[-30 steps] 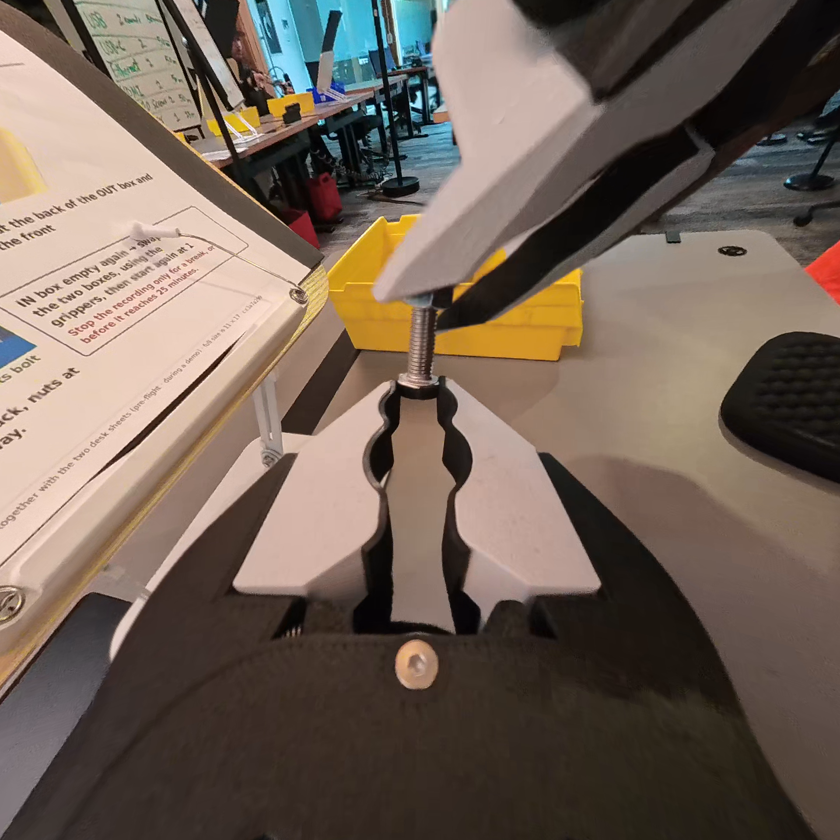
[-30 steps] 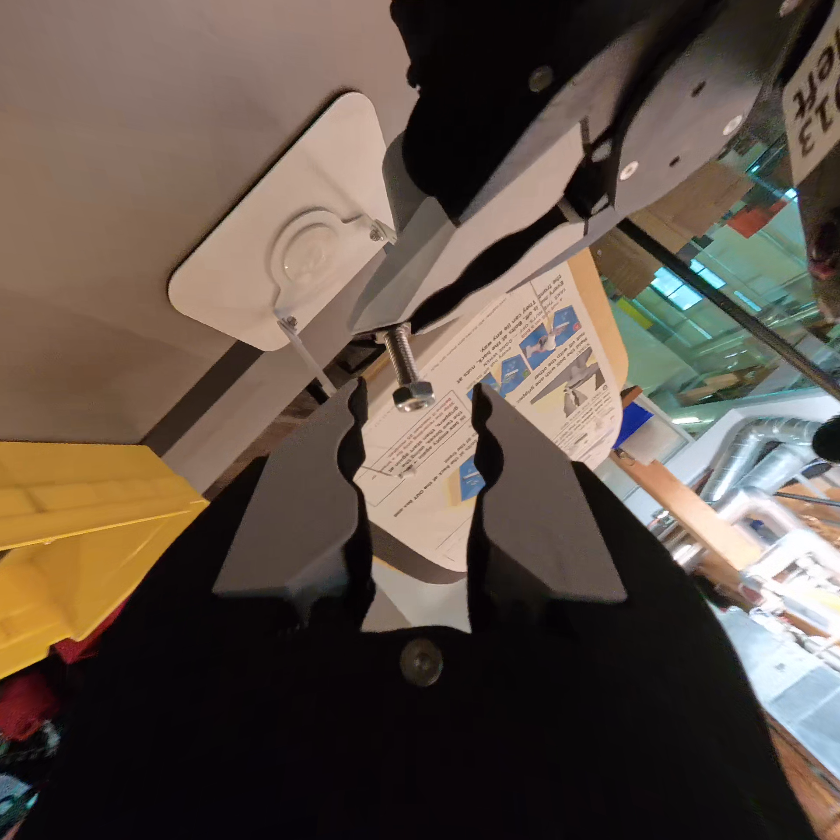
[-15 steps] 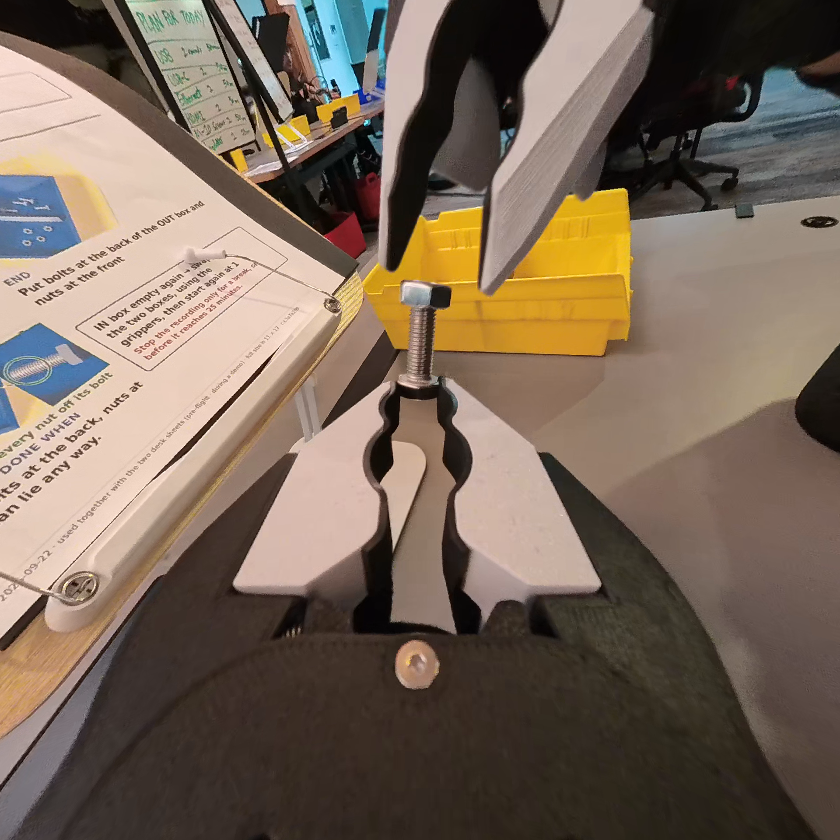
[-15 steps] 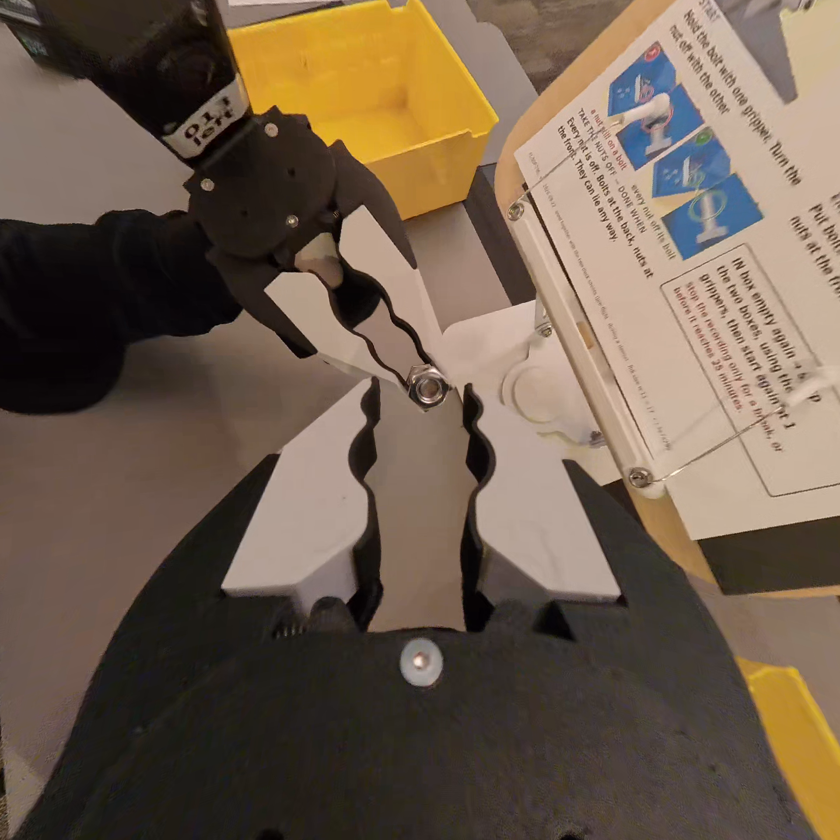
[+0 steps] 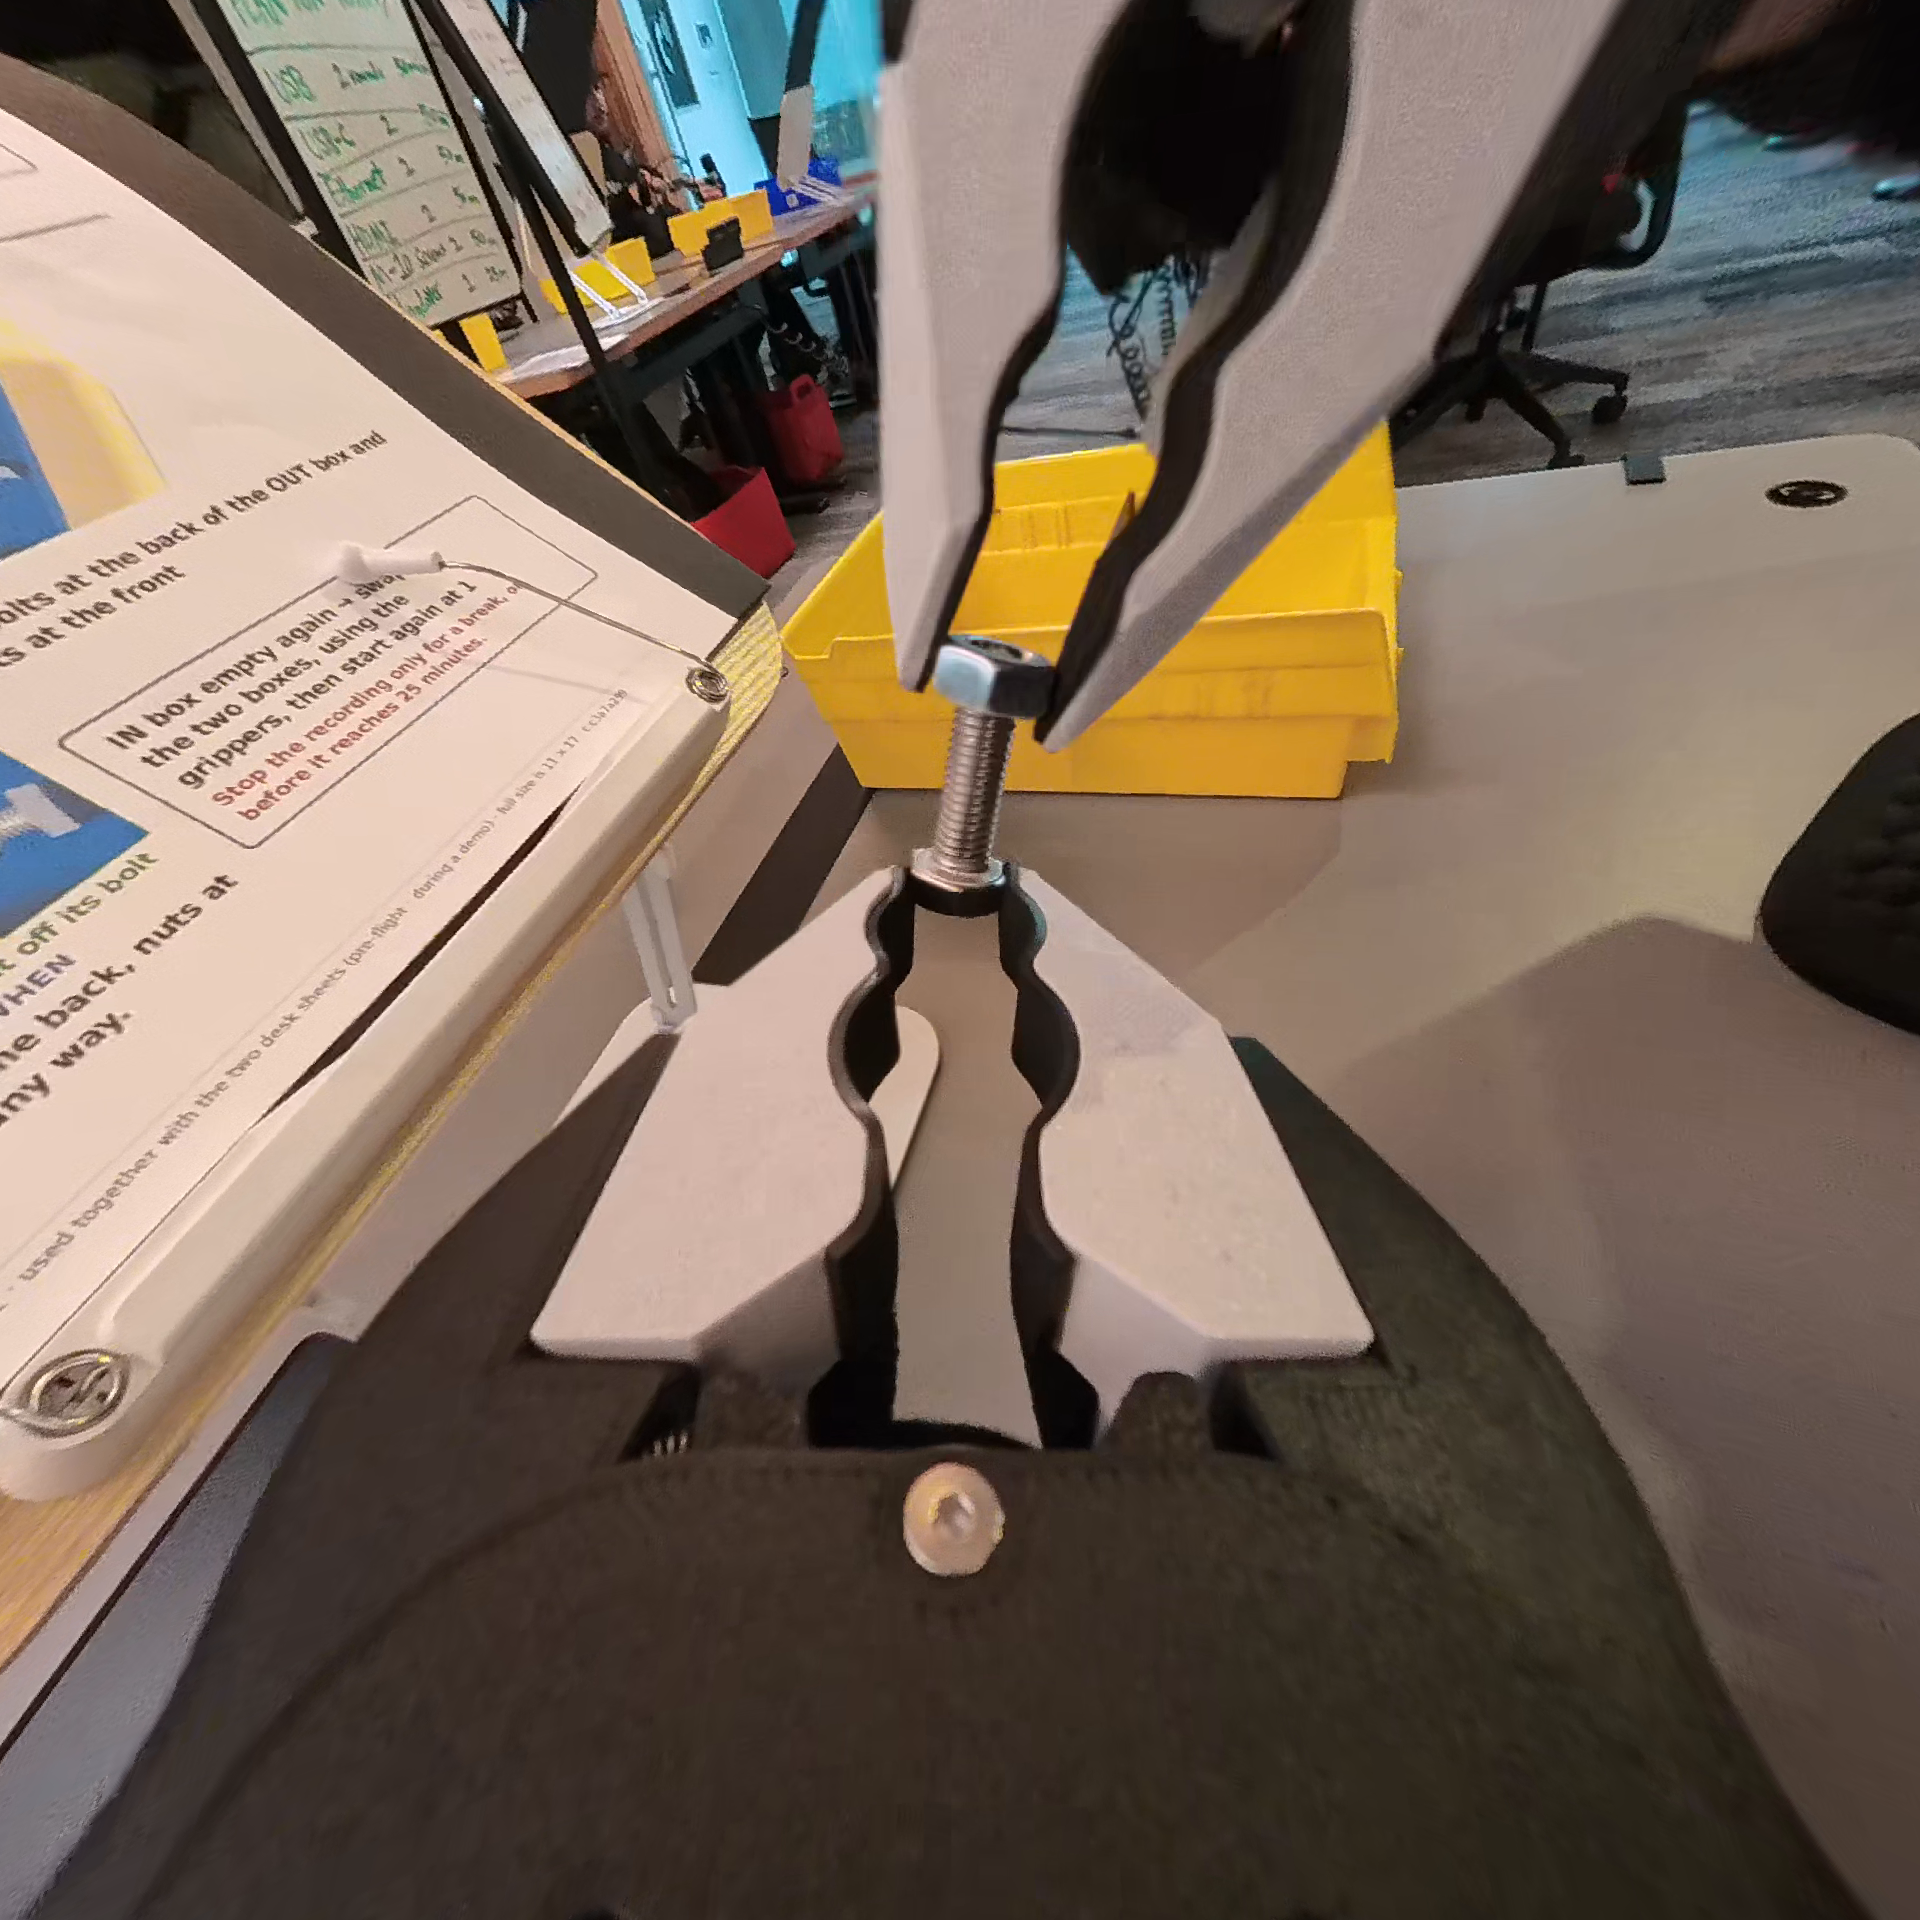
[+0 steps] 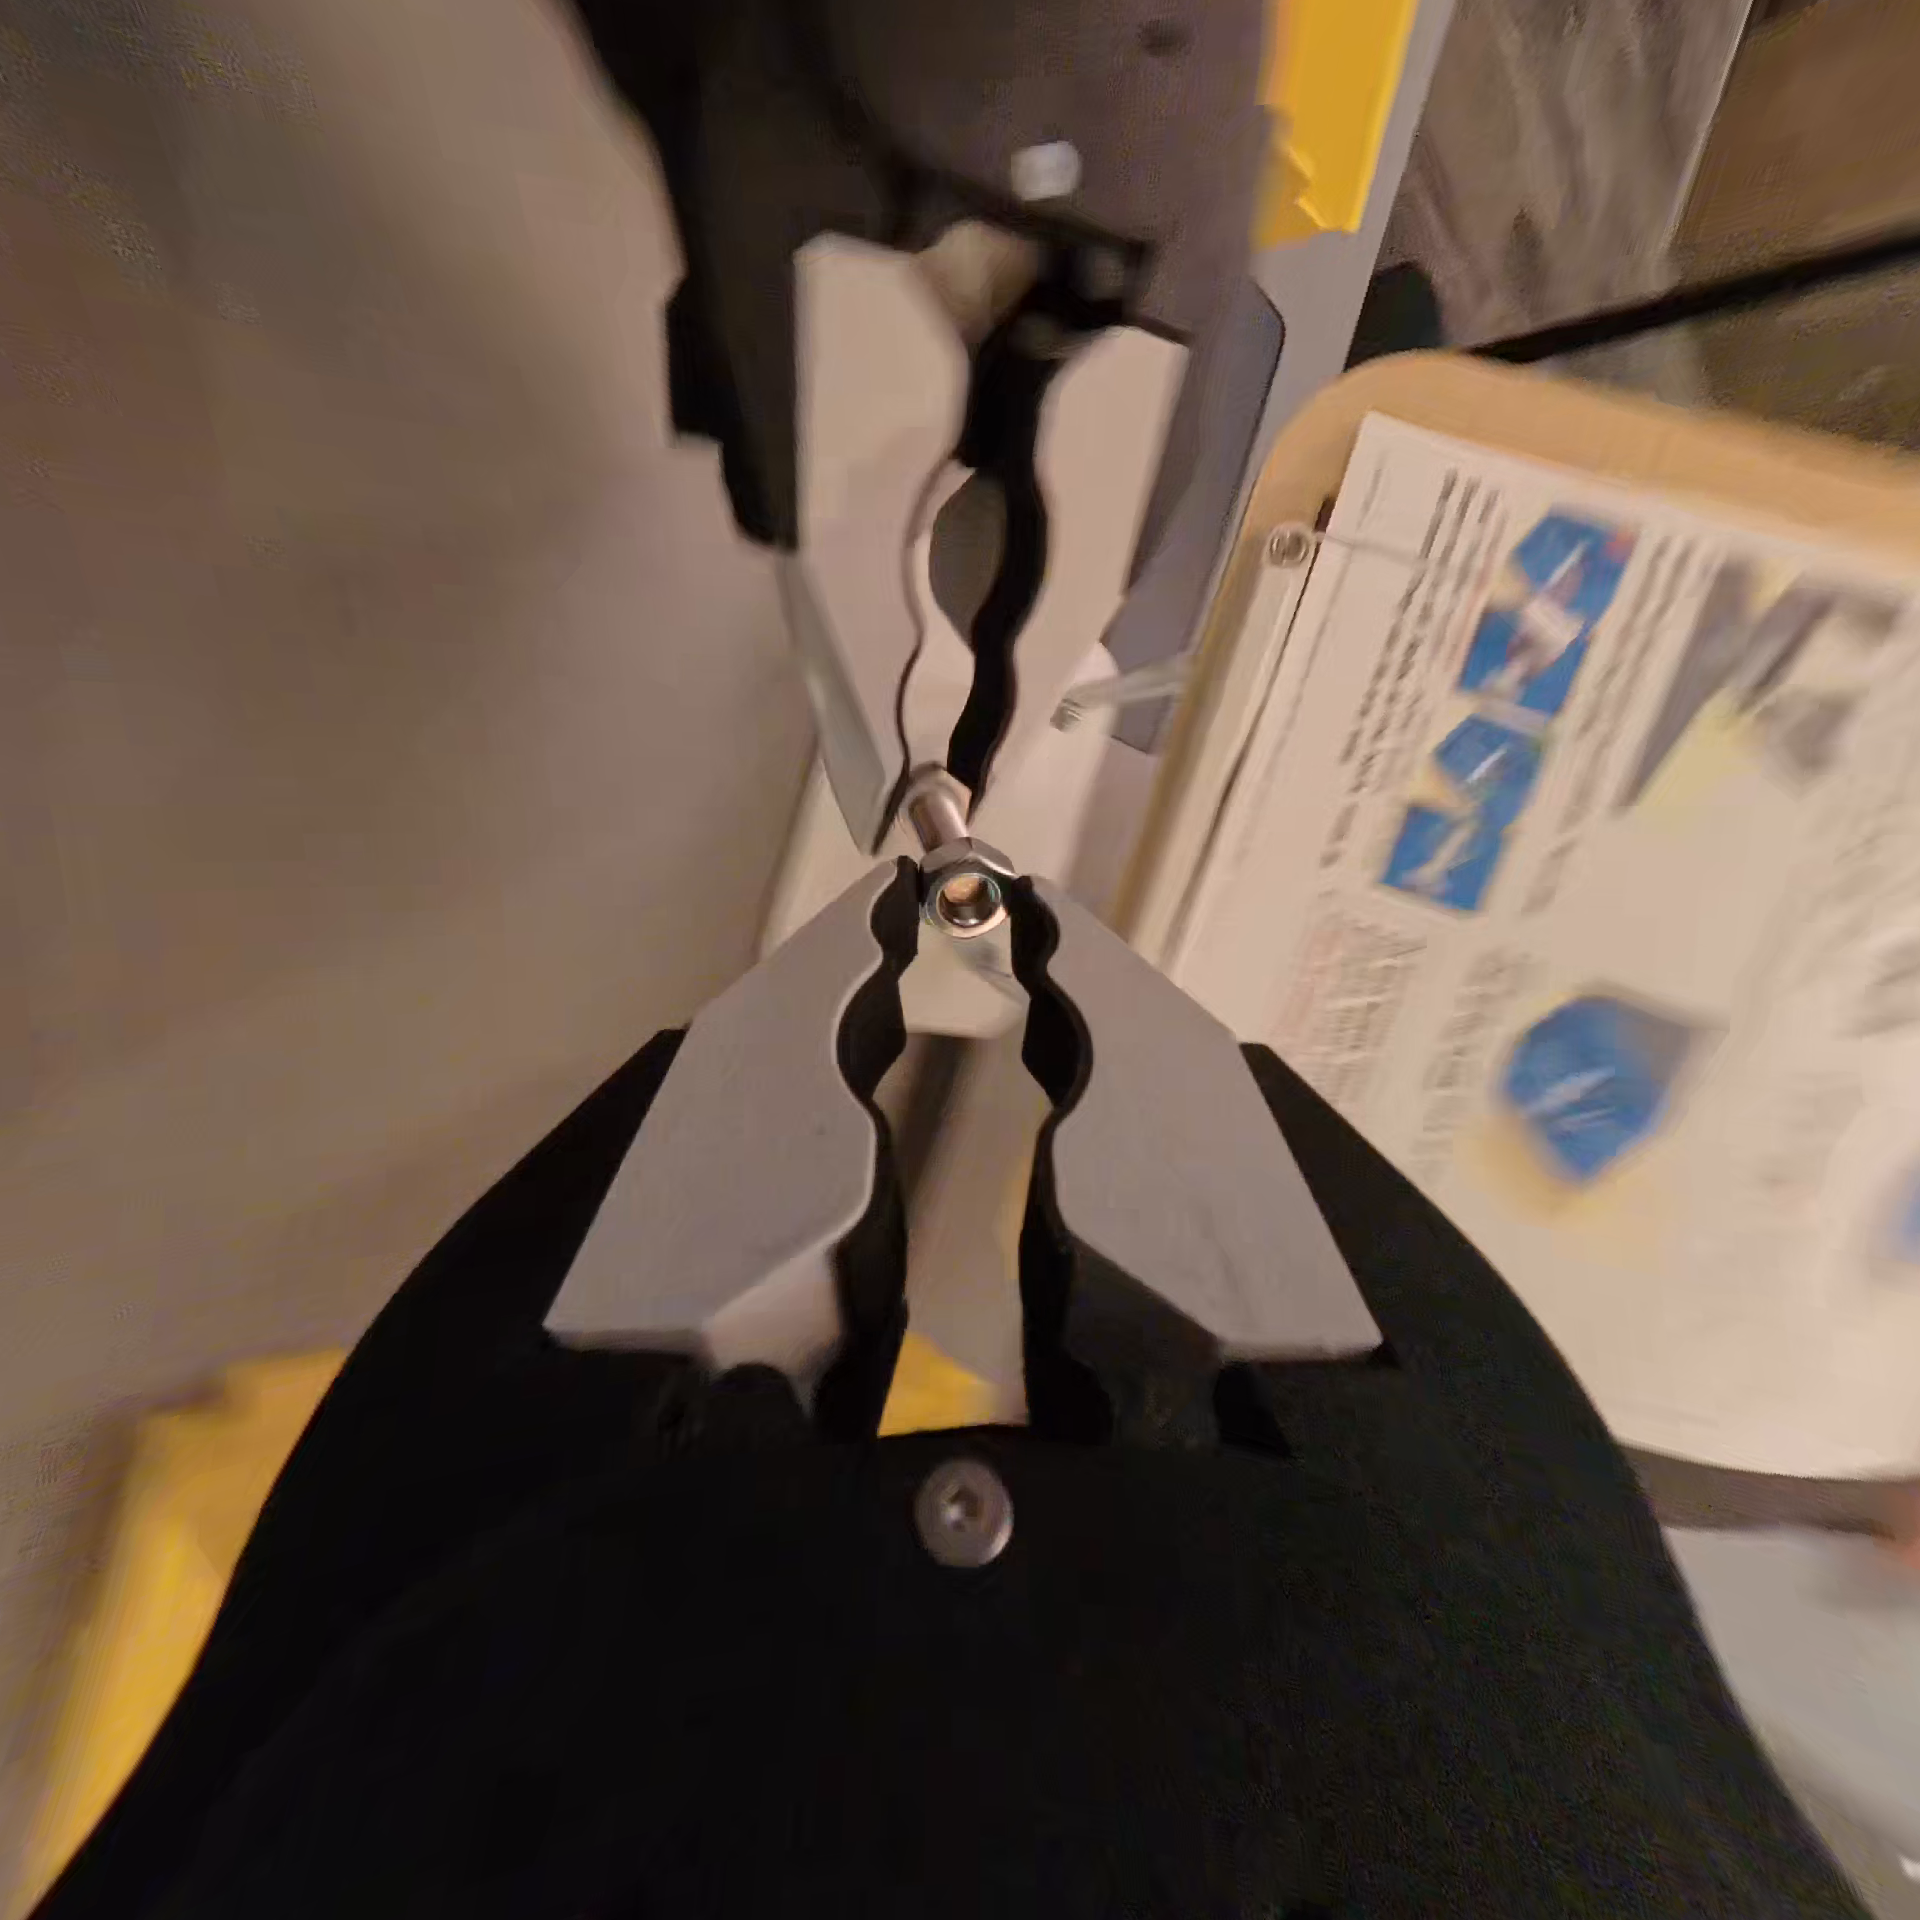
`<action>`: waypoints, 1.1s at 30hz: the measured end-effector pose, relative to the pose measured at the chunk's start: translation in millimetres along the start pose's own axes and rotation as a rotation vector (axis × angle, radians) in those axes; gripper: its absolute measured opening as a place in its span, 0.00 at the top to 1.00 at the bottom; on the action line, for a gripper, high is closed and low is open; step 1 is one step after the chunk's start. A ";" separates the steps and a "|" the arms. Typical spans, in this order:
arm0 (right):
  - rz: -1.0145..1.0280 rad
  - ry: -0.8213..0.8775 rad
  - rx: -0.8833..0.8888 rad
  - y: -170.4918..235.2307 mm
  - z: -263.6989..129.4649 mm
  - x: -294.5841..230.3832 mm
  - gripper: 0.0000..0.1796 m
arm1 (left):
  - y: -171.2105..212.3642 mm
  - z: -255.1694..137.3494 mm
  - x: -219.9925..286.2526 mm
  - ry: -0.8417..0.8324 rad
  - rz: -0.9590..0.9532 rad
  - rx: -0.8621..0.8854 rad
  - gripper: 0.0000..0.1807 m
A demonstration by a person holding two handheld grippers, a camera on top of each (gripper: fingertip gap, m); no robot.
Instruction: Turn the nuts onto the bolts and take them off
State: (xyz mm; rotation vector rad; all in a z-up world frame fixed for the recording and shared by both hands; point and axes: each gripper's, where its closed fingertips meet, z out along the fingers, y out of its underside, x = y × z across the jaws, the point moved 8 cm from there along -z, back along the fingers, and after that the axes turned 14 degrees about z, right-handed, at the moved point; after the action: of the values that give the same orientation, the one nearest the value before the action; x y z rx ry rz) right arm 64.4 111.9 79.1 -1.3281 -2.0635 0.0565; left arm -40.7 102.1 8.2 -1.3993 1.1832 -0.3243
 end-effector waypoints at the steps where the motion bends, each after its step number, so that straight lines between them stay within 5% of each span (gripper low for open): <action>1: -0.196 0.079 -0.057 -1.8 0.0 -5.8 0.91 | 0.2 0.3 -0.1 0.008 -0.013 0.007 0.92; 3: -0.540 0.246 -0.175 -4.9 2.1 -16.6 0.91 | 0.3 -0.2 -0.1 0.033 -0.039 0.032 0.92; 6: -0.704 0.378 -0.226 -8.5 5.3 -26.0 0.91 | 2.3 -4.3 -3.0 0.064 -0.089 0.067 0.92; 21: -0.846 0.469 -0.165 -7.2 -5.7 -32.2 0.91 | -1.4 -9.4 -1.9 0.195 -0.210 0.228 0.92; 23: -0.799 0.445 -0.174 -6.9 -2.9 -29.8 0.90 | -0.1 -7.5 -1.0 0.181 -0.191 0.201 0.92; 25: -0.721 0.434 -0.151 -9.0 -4.1 -26.0 0.69 | 0.3 -6.5 -1.1 0.170 -0.187 0.193 0.92; 28: -0.499 0.355 -0.071 -10.4 -19.3 -17.7 0.77 | 1.1 -8.2 -3.8 0.141 -0.180 0.181 0.92; 33: 0.254 0.103 0.090 1.9 -29.5 9.5 0.78 | -1.6 -9.9 -5.3 0.104 -0.158 0.179 0.92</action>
State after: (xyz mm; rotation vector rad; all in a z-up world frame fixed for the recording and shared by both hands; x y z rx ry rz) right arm 79.8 111.5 106.0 -1.4980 -1.7777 0.1861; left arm -50.0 100.1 14.4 -1.3337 1.1005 -0.6067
